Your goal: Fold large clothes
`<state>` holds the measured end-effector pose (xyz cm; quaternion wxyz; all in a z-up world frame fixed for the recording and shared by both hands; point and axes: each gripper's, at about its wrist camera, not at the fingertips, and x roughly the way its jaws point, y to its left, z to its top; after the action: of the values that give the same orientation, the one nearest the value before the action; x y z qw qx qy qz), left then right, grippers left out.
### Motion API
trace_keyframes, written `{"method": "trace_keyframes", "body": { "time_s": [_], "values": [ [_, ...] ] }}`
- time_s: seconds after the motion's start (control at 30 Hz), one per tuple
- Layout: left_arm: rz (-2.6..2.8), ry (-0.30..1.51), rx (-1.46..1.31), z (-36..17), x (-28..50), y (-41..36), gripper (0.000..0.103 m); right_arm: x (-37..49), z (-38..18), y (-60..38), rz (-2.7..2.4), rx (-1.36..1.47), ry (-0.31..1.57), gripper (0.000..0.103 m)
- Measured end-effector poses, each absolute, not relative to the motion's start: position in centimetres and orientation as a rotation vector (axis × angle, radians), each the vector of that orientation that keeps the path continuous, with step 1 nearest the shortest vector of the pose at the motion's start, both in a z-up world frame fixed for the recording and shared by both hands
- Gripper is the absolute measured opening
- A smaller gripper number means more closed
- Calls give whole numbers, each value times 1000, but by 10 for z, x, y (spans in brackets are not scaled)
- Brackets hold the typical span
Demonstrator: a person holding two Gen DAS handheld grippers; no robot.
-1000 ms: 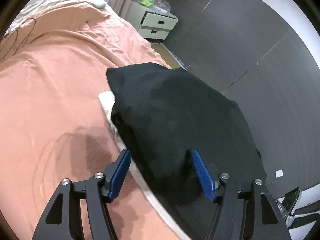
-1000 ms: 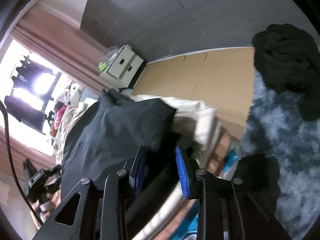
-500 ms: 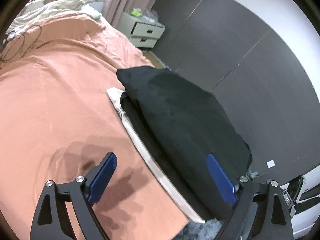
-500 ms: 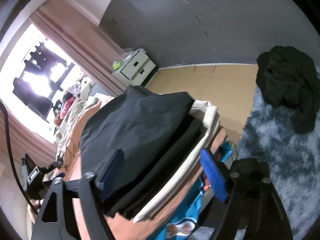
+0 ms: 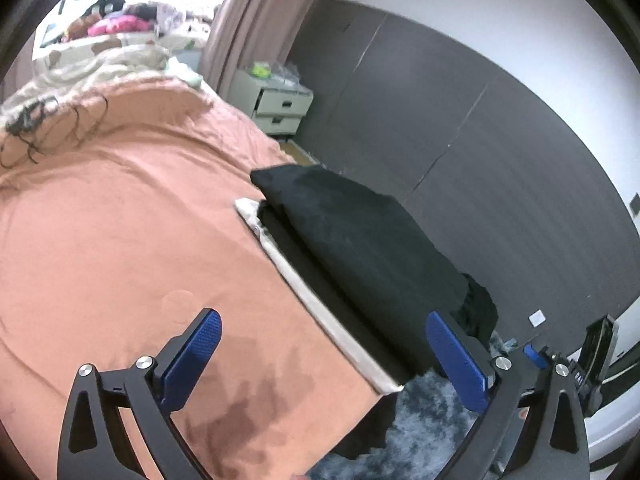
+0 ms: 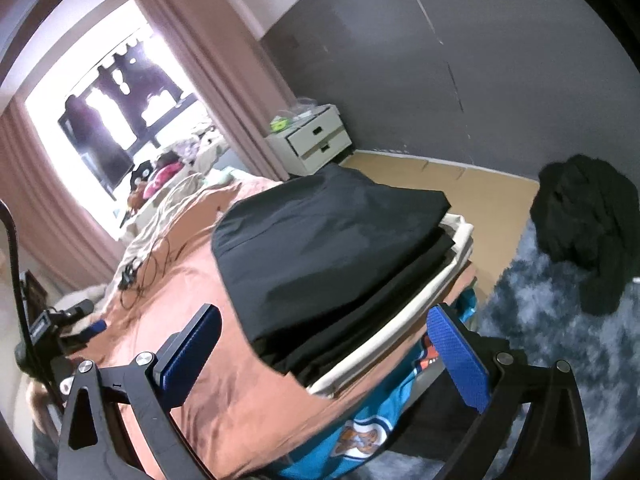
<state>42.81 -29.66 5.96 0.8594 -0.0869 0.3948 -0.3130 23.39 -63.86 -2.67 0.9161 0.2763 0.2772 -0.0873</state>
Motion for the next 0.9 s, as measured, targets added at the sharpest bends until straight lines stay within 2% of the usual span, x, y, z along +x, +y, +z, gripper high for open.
{"method": "trace_keyframes", "body": {
  "time_s": [0.33,0.9],
  "values": [
    [-552,672,-155,79,359,-235,103,210,-10,-586,-96,470,562,103],
    [-398,516,-159,87,228,-156,103,149,10,-513,8,326,522,103]
  ]
}}
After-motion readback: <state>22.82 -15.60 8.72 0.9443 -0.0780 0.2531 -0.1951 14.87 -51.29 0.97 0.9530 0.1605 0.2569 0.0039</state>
